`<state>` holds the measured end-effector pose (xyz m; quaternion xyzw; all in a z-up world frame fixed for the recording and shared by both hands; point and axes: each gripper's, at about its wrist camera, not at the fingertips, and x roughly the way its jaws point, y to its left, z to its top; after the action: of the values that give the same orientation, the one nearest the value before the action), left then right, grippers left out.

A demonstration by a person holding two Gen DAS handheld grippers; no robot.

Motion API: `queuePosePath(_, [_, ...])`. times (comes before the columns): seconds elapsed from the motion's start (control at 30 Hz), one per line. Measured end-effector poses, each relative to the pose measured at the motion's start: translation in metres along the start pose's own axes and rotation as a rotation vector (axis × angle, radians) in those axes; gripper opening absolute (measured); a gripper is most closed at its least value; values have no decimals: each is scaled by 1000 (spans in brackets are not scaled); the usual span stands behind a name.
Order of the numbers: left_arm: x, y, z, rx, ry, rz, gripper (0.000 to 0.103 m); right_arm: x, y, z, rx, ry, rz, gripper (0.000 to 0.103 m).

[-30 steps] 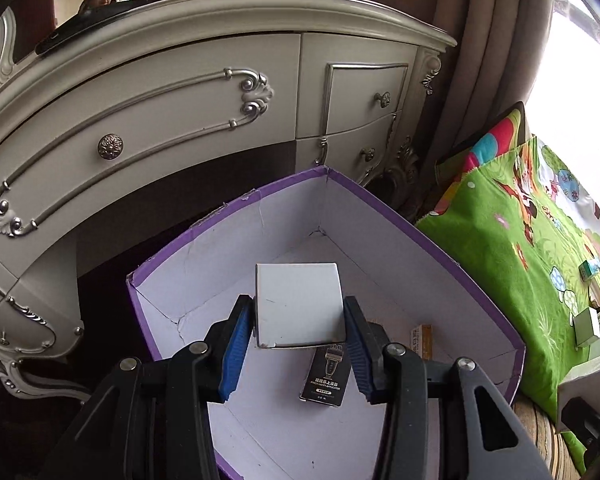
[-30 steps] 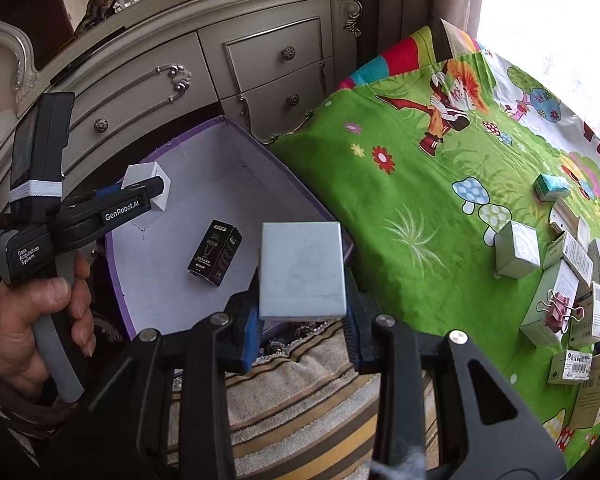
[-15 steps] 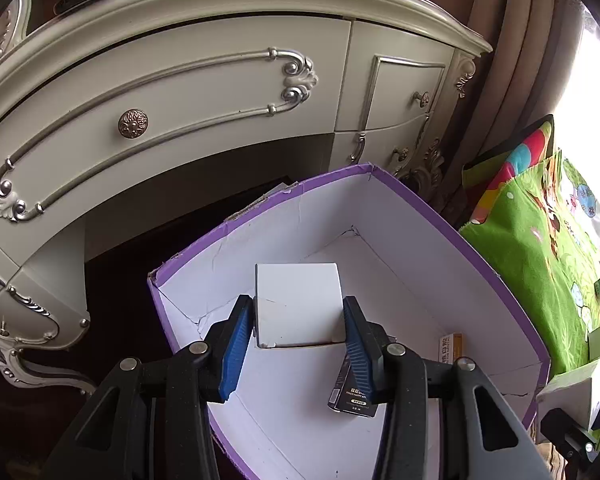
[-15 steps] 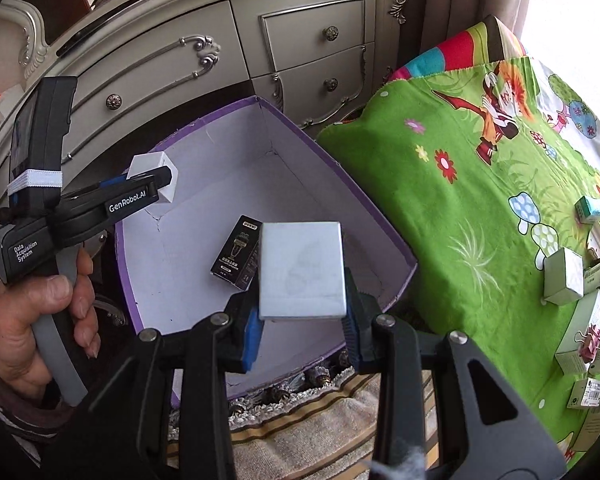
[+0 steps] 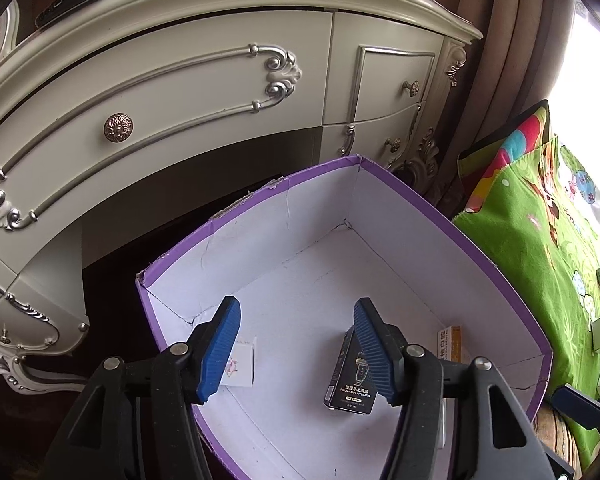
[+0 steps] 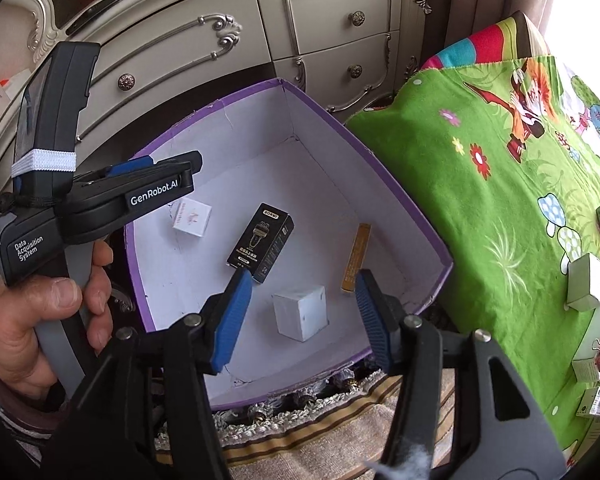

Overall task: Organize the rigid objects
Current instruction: 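Carry both white boxes to the storage box and release them inside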

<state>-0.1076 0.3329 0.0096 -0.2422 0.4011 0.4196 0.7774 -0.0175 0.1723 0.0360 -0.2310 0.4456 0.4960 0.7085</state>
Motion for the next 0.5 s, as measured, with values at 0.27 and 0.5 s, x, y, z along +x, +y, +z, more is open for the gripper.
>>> queuePosePath(0.27, [-7, -14, -2, 31, -6, -9, 61, -15, -13, -2, 32, -30, -21, 64])
queuePosePath(0.5, [-16, -28, -5, 58, -17, -7, 61, -26, -27, -12, 67, -47, -23, 66])
